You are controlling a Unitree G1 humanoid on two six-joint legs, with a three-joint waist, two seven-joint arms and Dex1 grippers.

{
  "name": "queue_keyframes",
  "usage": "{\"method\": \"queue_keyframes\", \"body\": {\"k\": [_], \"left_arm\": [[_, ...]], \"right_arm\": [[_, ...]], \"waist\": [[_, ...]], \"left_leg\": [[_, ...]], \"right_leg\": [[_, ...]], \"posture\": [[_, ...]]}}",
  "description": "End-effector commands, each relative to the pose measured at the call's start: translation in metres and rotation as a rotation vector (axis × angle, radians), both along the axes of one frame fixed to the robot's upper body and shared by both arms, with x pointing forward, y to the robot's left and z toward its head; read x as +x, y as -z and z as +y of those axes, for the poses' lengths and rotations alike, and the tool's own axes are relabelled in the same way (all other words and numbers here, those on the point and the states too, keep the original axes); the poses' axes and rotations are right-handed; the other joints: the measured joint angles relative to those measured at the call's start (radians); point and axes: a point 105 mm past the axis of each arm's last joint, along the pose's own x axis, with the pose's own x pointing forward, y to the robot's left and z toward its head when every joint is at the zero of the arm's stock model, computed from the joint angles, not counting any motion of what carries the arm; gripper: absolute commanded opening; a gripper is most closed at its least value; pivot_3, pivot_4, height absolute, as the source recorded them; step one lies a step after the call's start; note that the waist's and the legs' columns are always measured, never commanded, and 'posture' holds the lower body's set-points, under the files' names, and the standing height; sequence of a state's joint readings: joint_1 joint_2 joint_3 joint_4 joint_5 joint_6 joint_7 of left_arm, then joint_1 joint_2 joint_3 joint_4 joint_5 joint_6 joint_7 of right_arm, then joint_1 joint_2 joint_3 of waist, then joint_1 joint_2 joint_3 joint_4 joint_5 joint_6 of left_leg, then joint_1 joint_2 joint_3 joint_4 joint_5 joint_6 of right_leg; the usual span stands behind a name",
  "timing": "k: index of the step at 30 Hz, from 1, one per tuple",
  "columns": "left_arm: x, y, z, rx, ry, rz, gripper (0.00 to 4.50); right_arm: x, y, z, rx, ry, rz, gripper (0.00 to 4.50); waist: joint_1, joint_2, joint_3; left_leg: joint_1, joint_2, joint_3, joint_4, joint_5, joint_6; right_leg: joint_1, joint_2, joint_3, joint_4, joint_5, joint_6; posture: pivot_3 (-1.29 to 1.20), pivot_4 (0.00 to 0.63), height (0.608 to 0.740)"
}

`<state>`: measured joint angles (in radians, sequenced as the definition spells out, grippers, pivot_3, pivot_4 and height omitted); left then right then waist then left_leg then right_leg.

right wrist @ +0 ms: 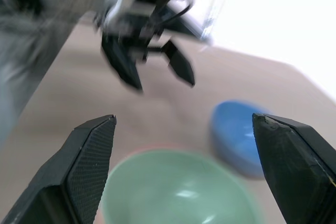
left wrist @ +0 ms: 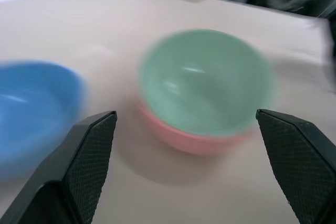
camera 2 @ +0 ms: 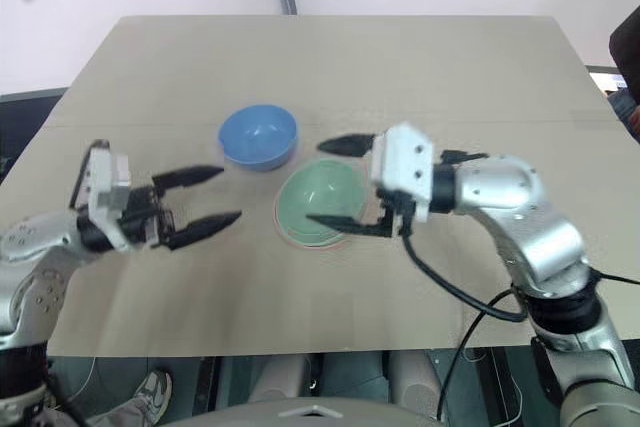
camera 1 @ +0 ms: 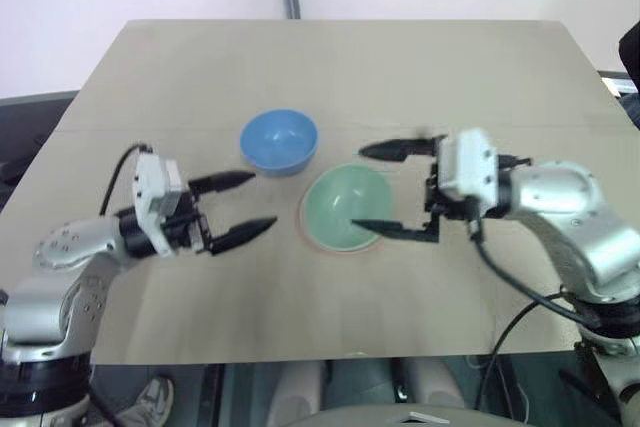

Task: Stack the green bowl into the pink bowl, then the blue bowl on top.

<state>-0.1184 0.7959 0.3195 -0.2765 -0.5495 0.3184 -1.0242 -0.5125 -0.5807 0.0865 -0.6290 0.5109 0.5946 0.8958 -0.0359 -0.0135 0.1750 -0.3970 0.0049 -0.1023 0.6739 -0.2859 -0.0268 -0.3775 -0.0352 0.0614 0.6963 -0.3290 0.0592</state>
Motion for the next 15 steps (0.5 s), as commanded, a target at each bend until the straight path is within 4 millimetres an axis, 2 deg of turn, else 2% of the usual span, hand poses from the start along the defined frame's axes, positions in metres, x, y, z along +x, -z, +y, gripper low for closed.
{"method": "queue_keyframes", "body": {"k": [1, 4, 6, 7, 9, 15], "left_arm": [[0.026, -0.014, 0.013, 0.180, -0.175, -0.126, 4.50], [0.043, -0.027, 0.019, 0.337, -0.248, -0.198, 4.50], [0.051, -0.029, 0.013, 0.529, -0.209, -0.257, 4.50], [0.054, -0.027, 0.009, 0.617, -0.161, -0.293, 4.50], [0.058, -0.023, 0.005, 0.674, -0.120, -0.306, 4.50], [0.063, -0.005, 0.008, 0.843, 0.005, -0.290, 4.50]], "right_arm": [[-0.003, -0.002, -0.019, 0.020, 0.111, 0.057, 4.48], [-0.003, 0.004, -0.033, -0.003, 0.207, 0.091, 4.48], [-0.002, 0.008, -0.041, -0.025, 0.266, 0.104, 4.48], [-0.001, 0.010, -0.043, -0.030, 0.290, 0.105, 4.48], [0.000, 0.011, -0.047, -0.038, 0.327, 0.102, 4.48], [-0.001, 0.011, -0.054, -0.069, 0.368, 0.067, 4.48]], "waist": [[0.000, 0.000, 0.000], [-0.003, 0.000, 0.000], [-0.005, 0.000, 0.000], [-0.006, 0.000, 0.000], [-0.008, 0.001, 0.000], [-0.008, 0.001, 0.001]], "left_leg": [[0.000, -0.001, 0.000, 0.000, 0.000, 0.000], [-0.001, -0.002, 0.001, 0.000, 0.000, 0.000], [-0.001, -0.002, 0.001, 0.000, 0.000, 0.000], [-0.001, -0.002, 0.001, 0.000, 0.000, 0.000], [0.000, -0.002, 0.003, -0.001, 0.000, 0.000], [-0.001, -0.001, 0.009, -0.001, 0.000, 0.000]], "right_leg": [[0.000, 0.000, 0.000, 0.000, 0.000, 0.000], [-0.001, 0.000, 0.001, 0.001, 0.000, 0.000], [-0.001, 0.001, 0.001, 0.001, 0.000, 0.000], [-0.001, 0.001, 0.001, 0.001, 0.000, 0.000], [-0.001, 0.001, 0.002, 0.001, 0.000, 0.000], [-0.002, 0.002, 0.003, 0.000, 0.000, 0.000]], "posture": [[0.00, 0.150, 0.740], [0.00, 0.150, 0.740], [0.00, 0.150, 0.740], [0.00, 0.150, 0.740], [0.00, 0.150, 0.740], [0.00, 0.150, 0.740]]}}
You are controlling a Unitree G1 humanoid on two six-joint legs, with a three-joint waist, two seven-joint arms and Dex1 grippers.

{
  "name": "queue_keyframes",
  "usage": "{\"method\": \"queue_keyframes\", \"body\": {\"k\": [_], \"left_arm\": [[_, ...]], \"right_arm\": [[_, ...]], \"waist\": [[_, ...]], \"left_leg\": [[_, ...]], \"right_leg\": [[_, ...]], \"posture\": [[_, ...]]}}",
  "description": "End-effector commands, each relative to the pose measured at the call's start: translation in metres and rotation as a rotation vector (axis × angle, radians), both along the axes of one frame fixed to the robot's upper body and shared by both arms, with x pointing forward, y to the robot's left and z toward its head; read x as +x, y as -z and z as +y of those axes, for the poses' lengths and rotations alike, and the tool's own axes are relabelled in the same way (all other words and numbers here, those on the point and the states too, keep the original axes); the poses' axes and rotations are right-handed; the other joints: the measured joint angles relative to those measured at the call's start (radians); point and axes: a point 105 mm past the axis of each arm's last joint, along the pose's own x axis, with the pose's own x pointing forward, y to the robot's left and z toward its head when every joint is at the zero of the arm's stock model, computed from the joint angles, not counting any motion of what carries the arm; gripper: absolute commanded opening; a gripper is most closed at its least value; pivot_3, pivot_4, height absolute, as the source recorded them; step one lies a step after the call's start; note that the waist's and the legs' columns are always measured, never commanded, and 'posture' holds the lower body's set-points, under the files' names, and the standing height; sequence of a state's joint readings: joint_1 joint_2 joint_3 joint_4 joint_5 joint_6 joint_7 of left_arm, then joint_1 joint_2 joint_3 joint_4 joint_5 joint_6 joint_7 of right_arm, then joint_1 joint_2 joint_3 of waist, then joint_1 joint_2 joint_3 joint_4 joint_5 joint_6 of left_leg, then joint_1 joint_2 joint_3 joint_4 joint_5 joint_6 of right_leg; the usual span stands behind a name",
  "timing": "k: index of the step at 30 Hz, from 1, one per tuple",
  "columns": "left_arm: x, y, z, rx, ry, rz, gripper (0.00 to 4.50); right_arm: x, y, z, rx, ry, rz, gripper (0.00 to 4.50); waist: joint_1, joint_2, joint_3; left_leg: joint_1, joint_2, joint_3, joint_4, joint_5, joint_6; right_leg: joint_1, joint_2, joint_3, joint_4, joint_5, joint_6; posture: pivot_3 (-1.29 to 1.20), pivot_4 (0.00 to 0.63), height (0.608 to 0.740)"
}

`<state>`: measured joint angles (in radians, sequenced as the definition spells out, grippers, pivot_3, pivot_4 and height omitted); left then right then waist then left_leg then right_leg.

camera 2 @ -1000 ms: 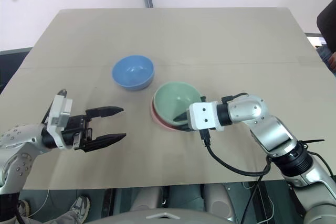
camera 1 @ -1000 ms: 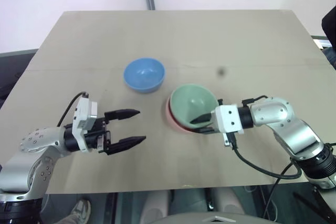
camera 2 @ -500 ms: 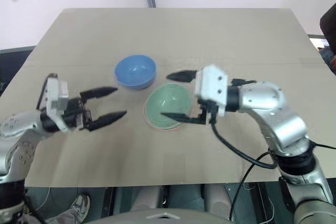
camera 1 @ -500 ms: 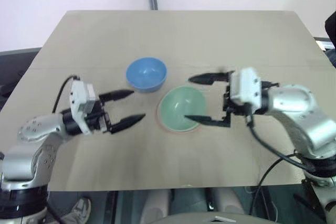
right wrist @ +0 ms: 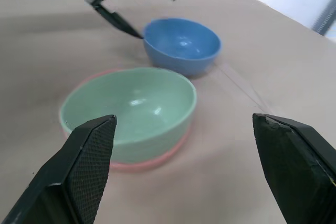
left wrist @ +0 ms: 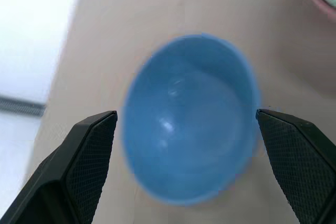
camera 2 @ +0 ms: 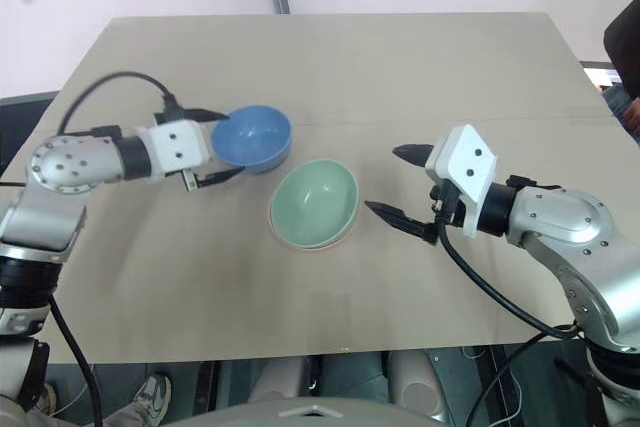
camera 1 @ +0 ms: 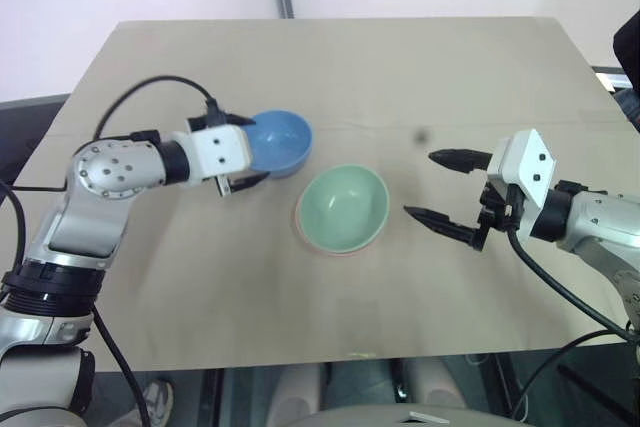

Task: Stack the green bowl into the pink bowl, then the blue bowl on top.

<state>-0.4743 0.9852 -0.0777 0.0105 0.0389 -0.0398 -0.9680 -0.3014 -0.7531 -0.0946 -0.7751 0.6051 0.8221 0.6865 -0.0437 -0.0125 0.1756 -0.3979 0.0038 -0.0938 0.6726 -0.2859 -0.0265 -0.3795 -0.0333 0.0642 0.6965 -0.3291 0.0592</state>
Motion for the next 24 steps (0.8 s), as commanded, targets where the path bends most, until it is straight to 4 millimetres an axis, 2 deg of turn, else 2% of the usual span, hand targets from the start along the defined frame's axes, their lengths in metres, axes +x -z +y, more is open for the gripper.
{"method": "queue_keyframes", "body": {"k": [1, 9, 12, 14, 15, 16, 17, 20, 24], "left_arm": [[0.003, -0.008, 0.007, 0.110, 0.034, -0.023, 4.50], [0.013, -0.006, 0.011, 0.254, 0.054, -0.064, 4.50], [0.012, -0.001, 0.012, 0.303, 0.081, -0.062, 3.69], [0.013, 0.003, 0.014, 0.342, 0.090, -0.063, 2.76], [0.013, 0.004, 0.015, 0.354, 0.094, -0.063, 2.03], [0.013, 0.007, 0.015, 0.368, 0.101, -0.057, 1.87], [0.013, 0.009, 0.014, 0.373, 0.111, -0.056, 1.27], [0.015, 0.009, 0.009, 0.367, 0.126, -0.067, 0.02], [0.016, -0.009, 0.003, 0.322, 0.152, -0.125, 0.02]], "right_arm": [[-0.006, -0.015, -0.001, -0.007, -0.002, -0.092, 4.48], [-0.006, -0.021, -0.001, 0.003, -0.012, -0.124, 4.48], [-0.006, -0.021, -0.001, 0.005, -0.013, -0.129, 4.50], [-0.005, -0.022, -0.001, 0.007, -0.014, -0.133, 4.50], [-0.005, -0.023, -0.001, 0.009, -0.014, -0.134, 4.50], [-0.004, -0.023, -0.002, 0.010, -0.014, -0.134, 4.50], [-0.004, -0.023, -0.002, 0.010, -0.015, -0.135, 4.50], [-0.003, -0.022, -0.002, 0.011, -0.014, -0.136, 4.50], [-0.001, -0.021, -0.004, 0.014, -0.007, -0.140, 4.50]], "waist": [[0.000, 0.000, 0.000], [0.001, 0.000, 0.000], [0.000, 0.000, 0.000], [0.000, 0.000, 0.000], [0.000, 0.000, 0.000], [0.000, 0.000, 0.000], [0.000, 0.000, 0.000], [0.001, 0.000, 0.000], [0.001, -0.001, 0.000]], "left_leg": [[0.000, 0.000, 0.000, 0.000, 0.000, 0.000], [0.000, 0.000, 0.000, 0.001, 0.000, 0.000], [0.000, 0.000, 0.001, 0.001, 0.000, 0.000], [0.000, 0.000, 0.000, 0.001, 0.000, 0.000], [0.000, 0.000, 0.000, 0.001, 0.000, 0.000], [0.000, 0.000, 0.000, 0.001, 0.000, 0.000], [0.000, 0.000, 0.000, 0.001, 0.000, 0.000], [0.000, 0.000, 0.000, 0.001, 0.000, 0.000], [0.000, 0.000, 0.000, 0.001, 0.000, 0.000]], "right_leg": [[0.000, 0.000, 0.000, 0.000, 0.000, 0.000], [0.000, 0.000, 0.000, 0.000, 0.000, 0.000], [0.000, 0.000, 0.000, 0.000, 0.000, 0.000], [0.000, 0.000, 0.000, 0.000, 0.000, 0.000], [0.000, 0.000, 0.000, 0.000, 0.000, 0.000], [0.000, 0.000, 0.000, 0.000, 0.000, 0.000], [0.000, 0.000, 0.000, 0.000, 0.000, 0.000], [0.000, 0.000, 0.000, 0.001, 0.000, 0.000], [0.000, 0.000, 0.000, 0.001, 0.000, 0.000]], "posture": [[0.00, 0.150, 0.740], [0.00, 0.150, 0.740], [0.00, 0.150, 0.740], [0.00, 0.150, 0.740], [0.00, 0.150, 0.740], [0.00, 0.150, 0.740], [0.00, 0.150, 0.740], [0.00, 0.150, 0.740], [0.00, 0.150, 0.740]]}}
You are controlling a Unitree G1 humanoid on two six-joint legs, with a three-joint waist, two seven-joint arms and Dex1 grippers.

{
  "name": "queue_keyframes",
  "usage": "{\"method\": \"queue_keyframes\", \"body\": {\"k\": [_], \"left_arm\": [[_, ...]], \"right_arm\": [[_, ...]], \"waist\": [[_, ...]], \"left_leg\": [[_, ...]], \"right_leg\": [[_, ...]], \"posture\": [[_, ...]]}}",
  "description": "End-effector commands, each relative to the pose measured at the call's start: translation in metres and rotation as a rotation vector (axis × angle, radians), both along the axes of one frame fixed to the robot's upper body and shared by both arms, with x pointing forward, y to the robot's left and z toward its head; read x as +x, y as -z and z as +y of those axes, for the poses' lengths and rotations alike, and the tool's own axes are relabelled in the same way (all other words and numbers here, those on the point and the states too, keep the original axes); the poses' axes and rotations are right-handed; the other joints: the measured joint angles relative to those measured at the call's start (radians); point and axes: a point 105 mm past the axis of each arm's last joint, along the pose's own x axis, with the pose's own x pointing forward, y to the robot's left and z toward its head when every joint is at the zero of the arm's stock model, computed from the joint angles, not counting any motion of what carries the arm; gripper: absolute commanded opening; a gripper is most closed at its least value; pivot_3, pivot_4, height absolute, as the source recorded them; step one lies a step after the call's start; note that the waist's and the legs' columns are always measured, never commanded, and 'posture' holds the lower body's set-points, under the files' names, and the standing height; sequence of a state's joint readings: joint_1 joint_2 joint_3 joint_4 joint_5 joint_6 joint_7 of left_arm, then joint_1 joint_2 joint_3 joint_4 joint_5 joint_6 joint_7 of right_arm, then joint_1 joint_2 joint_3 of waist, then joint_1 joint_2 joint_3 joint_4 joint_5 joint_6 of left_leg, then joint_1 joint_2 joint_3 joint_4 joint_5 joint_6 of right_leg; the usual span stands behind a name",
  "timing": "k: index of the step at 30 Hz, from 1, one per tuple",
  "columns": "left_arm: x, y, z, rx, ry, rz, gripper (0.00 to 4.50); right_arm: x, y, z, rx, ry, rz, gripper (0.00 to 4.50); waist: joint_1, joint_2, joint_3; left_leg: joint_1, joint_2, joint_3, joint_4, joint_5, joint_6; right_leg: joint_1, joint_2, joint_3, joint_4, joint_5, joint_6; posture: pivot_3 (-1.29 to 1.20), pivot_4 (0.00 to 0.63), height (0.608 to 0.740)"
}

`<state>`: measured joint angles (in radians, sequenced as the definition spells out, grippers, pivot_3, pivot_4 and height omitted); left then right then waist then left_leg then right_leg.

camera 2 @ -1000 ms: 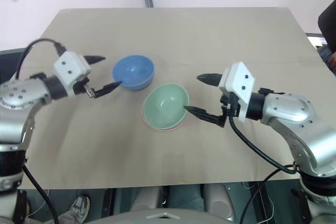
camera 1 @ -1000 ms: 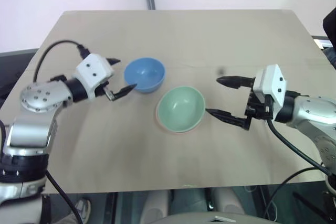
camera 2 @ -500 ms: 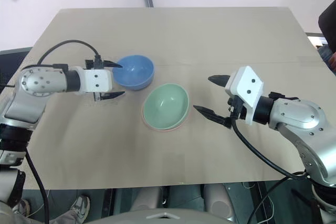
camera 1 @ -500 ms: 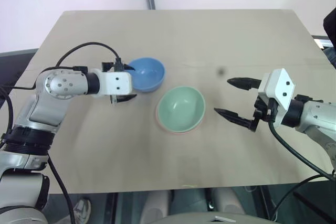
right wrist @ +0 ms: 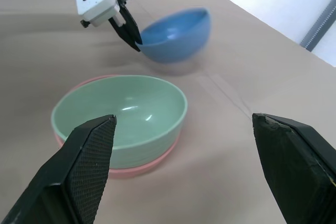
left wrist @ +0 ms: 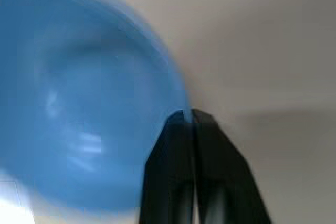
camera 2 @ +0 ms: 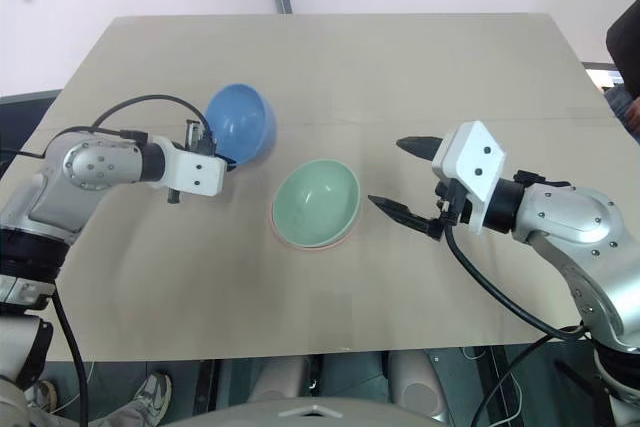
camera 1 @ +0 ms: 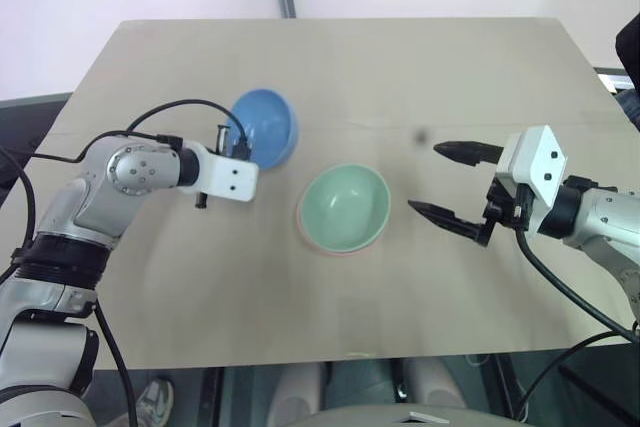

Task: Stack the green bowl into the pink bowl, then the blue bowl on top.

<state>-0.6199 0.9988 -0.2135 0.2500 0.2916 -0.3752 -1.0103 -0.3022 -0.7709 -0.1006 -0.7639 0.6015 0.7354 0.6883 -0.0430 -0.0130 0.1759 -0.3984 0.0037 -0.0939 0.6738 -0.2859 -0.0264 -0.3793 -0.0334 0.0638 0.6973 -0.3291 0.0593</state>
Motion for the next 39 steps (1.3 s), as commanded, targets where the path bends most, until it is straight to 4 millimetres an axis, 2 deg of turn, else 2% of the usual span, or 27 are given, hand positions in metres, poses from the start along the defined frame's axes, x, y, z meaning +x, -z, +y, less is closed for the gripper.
{"method": "queue_keyframes", "body": {"k": [1, 5, 8, 10, 18, 26, 33, 39], "left_arm": [[0.000, -0.035, -0.011, -0.047, 0.068, -0.096, 0.02], [-0.013, -0.051, -0.032, -0.108, 0.184, -0.069, 0.02], [-0.035, -0.062, -0.057, -0.143, 0.335, 0.026, 0.02], [-0.048, -0.065, -0.066, -0.140, 0.409, 0.081, 0.02], [-0.075, -0.067, -0.074, -0.037, 0.594, 0.228, 0.02], [-0.069, -0.048, -0.095, 0.080, 0.745, 0.212, 0.02], [-0.063, -0.033, -0.095, 0.159, 0.786, 0.224, 0.02], [-0.054, -0.042, -0.089, 0.202, 0.776, 0.191, 0.02]], "right_arm": [[-0.001, -0.011, -0.004, 0.005, 0.014, -0.067, 4.50], [0.001, -0.012, -0.006, 0.012, 0.024, -0.073, 4.50], [0.002, -0.012, -0.010, 0.010, 0.035, -0.076, 4.50], [0.002, -0.012, -0.012, 0.007, 0.041, -0.076, 4.50], [-0.002, -0.008, -0.020, -0.002, 0.080, -0.073, 4.50], [-0.005, -0.006, -0.021, 0.008, 0.113, -0.080, 4.50], [-0.015, -0.004, -0.020, 0.002, 0.123, -0.071, 4.50], [-0.048, 0.015, -0.037, -0.122, 0.095, 0.045, 4.50]], "waist": [[0.000, 0.000, 0.000], [0.000, 0.000, 0.000], [0.000, 0.000, 0.000], [0.000, 0.000, 0.000], [-0.001, 0.000, 0.000], [0.001, 0.000, 0.000], [-0.001, 0.000, 0.000], [0.006, 0.000, 0.000]], "left_leg": [[0.000, 0.000, 0.000, 0.000, 0.000, 0.000], [-0.001, 0.000, 0.000, 0.001, 0.000, 0.000], [-0.001, 0.000, 0.000, 0.001, 0.000, 0.000], [-0.001, 0.000, 0.000, 0.001, 0.000, 0.000], [0.000, 0.001, 0.000, 0.003, 0.000, 0.000], [-0.001, 0.000, 0.000, 0.006, 0.000, 0.000], [-0.001, 0.001, -0.001, 0.007, 0.000, 0.000], [-0.003, 0.000, -0.003, 0.009, 0.000, 0.000]], "right_leg": [[0.000, 0.000, -0.001, 0.000, 0.000, 0.000], [0.000, 0.000, -0.001, 0.000, 0.000, 0.000], [0.000, 0.000, -0.001, 0.000, 0.000, 0.000], [0.000, 0.000, -0.001, 0.000, 0.000, 0.000], [0.001, 0.001, 0.000, 0.001, 0.000, 0.000], [0.002, 0.001, -0.001, 0.002, 0.000, 0.000], [0.002, 0.002, -0.001, 0.002, 0.000, 0.000], [0.003, 0.001, -0.003, 0.001, 0.000, 0.000]], "posture": [[0.00, 0.150, 0.740], [0.00, 0.150, 0.740], [0.00, 0.150, 0.740], [0.00, 0.150, 0.740], [0.00, 0.150, 0.740], [0.00, 0.150, 0.740], [0.00, 0.150, 0.740], [0.00, 0.150, 0.740]]}}
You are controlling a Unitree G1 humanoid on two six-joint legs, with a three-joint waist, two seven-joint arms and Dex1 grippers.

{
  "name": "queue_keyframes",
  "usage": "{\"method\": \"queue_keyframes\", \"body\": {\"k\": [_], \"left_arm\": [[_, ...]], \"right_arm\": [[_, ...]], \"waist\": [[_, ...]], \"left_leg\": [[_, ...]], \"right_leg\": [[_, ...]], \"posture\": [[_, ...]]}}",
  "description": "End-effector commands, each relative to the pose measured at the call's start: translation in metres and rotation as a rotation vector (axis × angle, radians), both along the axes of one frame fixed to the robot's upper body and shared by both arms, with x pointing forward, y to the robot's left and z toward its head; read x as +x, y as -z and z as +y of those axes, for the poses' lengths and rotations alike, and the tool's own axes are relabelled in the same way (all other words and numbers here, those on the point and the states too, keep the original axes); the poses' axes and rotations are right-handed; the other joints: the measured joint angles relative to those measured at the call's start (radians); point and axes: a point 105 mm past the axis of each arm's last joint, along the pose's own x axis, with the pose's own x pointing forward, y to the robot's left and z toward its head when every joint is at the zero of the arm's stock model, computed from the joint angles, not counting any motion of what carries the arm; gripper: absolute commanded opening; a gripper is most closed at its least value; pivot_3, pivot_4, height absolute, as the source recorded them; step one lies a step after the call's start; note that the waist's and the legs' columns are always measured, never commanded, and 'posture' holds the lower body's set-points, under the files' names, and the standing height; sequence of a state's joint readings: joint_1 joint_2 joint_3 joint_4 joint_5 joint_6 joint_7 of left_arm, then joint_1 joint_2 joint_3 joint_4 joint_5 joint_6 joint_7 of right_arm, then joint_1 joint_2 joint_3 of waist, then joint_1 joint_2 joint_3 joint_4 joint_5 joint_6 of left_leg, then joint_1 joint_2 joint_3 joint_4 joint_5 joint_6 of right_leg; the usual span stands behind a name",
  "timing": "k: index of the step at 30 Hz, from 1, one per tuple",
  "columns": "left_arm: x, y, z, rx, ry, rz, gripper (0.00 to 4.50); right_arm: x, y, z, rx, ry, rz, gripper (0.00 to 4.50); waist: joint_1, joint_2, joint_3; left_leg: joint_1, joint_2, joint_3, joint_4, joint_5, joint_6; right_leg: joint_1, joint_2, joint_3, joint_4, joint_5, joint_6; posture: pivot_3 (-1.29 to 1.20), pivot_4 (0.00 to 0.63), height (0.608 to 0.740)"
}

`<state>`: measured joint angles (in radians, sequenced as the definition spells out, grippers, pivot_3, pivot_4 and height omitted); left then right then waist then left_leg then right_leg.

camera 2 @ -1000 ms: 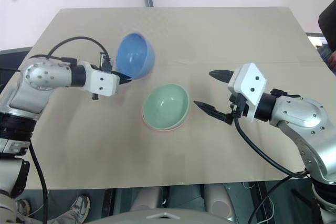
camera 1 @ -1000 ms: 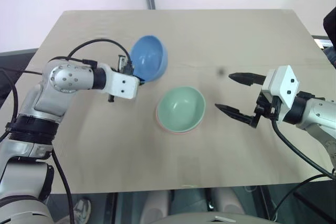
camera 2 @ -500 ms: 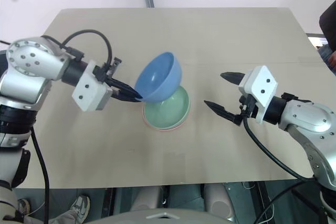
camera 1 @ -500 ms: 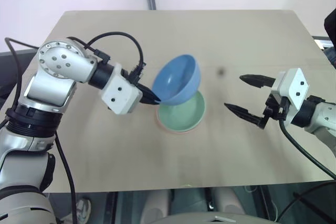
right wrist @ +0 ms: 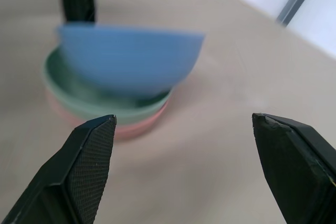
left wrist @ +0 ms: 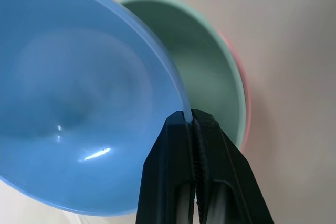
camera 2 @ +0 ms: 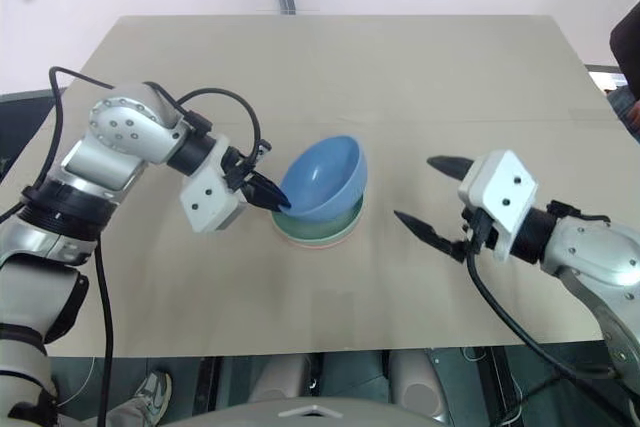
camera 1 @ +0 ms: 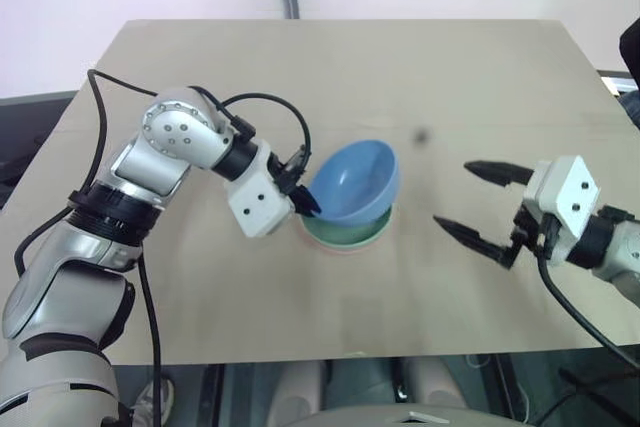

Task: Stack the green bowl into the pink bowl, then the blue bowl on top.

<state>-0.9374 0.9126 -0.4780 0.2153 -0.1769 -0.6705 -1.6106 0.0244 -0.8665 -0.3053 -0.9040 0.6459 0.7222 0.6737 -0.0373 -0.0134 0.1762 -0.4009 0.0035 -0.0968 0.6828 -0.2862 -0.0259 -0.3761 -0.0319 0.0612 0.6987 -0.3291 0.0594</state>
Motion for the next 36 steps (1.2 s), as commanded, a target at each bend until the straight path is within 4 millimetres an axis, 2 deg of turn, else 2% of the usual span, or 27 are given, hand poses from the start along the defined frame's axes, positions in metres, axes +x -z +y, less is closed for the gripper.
{"method": "queue_keyframes", "body": {"k": [1, 5, 9, 12, 18, 22, 24, 28, 30, 32, 34, 36], "left_arm": [[0.003, -0.016, 0.003, 0.003, 0.018, -0.063, 0.02], [0.000, -0.019, 0.005, 0.008, 0.026, -0.063, 0.02], [-0.008, -0.017, 0.003, 0.010, 0.059, -0.041, 0.02], [-0.010, -0.015, 0.004, 0.028, 0.069, -0.033, 0.89], [-0.007, -0.016, 0.009, 0.040, 0.062, -0.061, 3.72], [0.001, -0.032, 0.009, -0.028, -0.041, -0.036, 3.72], [0.008, -0.047, 0.007, -0.120, -0.157, 0.012, 3.72], [0.023, -0.078, 0.002, -0.441, -0.403, 0.111, 3.72], [0.016, -0.085, 0.005, -0.667, -0.485, 0.329, 3.72], [0.012, -0.078, 0.014, -0.796, -0.576, 0.399, 3.72], [0.000, -0.057, 0.027, -0.808, -0.646, 0.363, 3.72], [-0.017, -0.036, 0.040, -0.788, -0.752, 0.458, 3.72]], "right_arm": [[-0.022, -0.007, -0.008, -0.054, -0.028, -0.007, 4.50], [-0.029, -0.008, -0.014, -0.055, -0.013, 0.005, 4.50], [-0.028, -0.012, -0.012, -0.033, -0.013, -0.009, 4.50], [-0.027, -0.013, -0.010, -0.027, -0.020, -0.014, 4.50], [-0.027, -0.015, -0.008, -0.005, -0.026, -0.017, 4.50], [-0.027, -0.015, -0.007, -0.001, -0.026, -0.017, 4.50], [-0.027, -0.016, -0.005, 0.008, -0.031, -0.019, 4.50], [-0.022, -0.016, -0.004, 0.035, -0.020, -0.026, 4.50], [-0.018, -0.014, -0.002, 0.061, -0.004, -0.019, 4.50], [-0.017, -0.012, 0.002, 0.083, -0.008, -0.004, 4.50], [-0.016, -0.008, 0.005, 0.097, -0.021, 0.019, 4.50], [-0.015, -0.005, 0.006, 0.096, -0.038, 0.040, 4.50]], "waist": [[-0.001, 0.000, 0.000], [-0.008, 0.000, 0.000], [-0.006, 0.000, 0.000], [-0.006, 0.000, 0.000], [-0.005, 0.000, 0.000], [-0.005, 0.000, 0.000], [-0.006, 0.000, 0.000], [-0.007, 0.000, 0.000], [-0.012, 0.000, 0.000], [-0.022, 0.001, 0.000], [-0.026, 0.000, 0.000], [-0.033, 0.000, 0.000]], "left_leg": [[0.000, 0.000, 0.000, 0.000, 0.000, 0.000], [0.002, 0.000, 0.000, 0.001, 0.000, 0.000], [0.003, 0.001, 0.000, 0.001, 0.000, 0.000], [0.003, 0.001, 0.000, 0.002, 0.000, 0.000], [0.003, 0.000, 0.001, 0.002, 0.000, 0.000], [0.003, 0.000, 0.001, 0.002, 0.000, 0.000], [0.003, 0.000, 0.000, 0.002, 0.000, 0.000], [0.003, 0.000, 0.000, 0.002, 0.000, 0.000], [0.003, 0.001, 0.000, 0.002, 0.000, 0.000], [0.004, 0.002, -0.003, 0.002, 0.000, 0.000], [0.003, 0.003, -0.003, 0.001, 0.000, 0.000], [0.004, 0.003, -0.003, 0.000, 0.000, 0.000]], "right_leg": [[0.000, 0.000, 0.000, 0.000, 0.000, 0.000], [0.001, 0.000, 0.001, 0.001, 0.000, 0.000], [0.001, 0.001, 0.001, 0.005, 0.000, 0.000], [0.001, 0.001, 0.001, 0.005, 0.000, 0.000], [0.001, 0.001, 0.001, 0.005, 0.000, 0.000], [0.001, 0.001, 0.001, 0.005, 0.000, 0.000], [0.001, 0.001, 0.001, 0.005, 0.000, 0.000], [0.001, 0.001, 0.001, 0.005, 0.000, 0.000], [0.001, 0.001, 0.001, 0.004, 0.000, 0.000], [0.001, 0.001, 0.002, 0.005, 0.000, 0.000], [0.000, 0.001, 0.003, 0.004, 0.000, 0.000], [0.000, 0.001, 0.004, 0.004, 0.000, 0.000]], "posture": [[0.00, 0.150, 0.740], [0.00, 0.150, 0.740], [0.00, 0.150, 0.740], [0.00, 0.150, 0.740], [0.00, 0.150, 0.740], [0.00, 0.150, 0.740], [0.00, 0.150, 0.740], [0.00, 0.150, 0.740], [0.00, 0.150, 0.740], [0.00, 0.150, 0.740], [0.00, 0.150, 0.740], [0.00, 0.150, 0.740]]}}
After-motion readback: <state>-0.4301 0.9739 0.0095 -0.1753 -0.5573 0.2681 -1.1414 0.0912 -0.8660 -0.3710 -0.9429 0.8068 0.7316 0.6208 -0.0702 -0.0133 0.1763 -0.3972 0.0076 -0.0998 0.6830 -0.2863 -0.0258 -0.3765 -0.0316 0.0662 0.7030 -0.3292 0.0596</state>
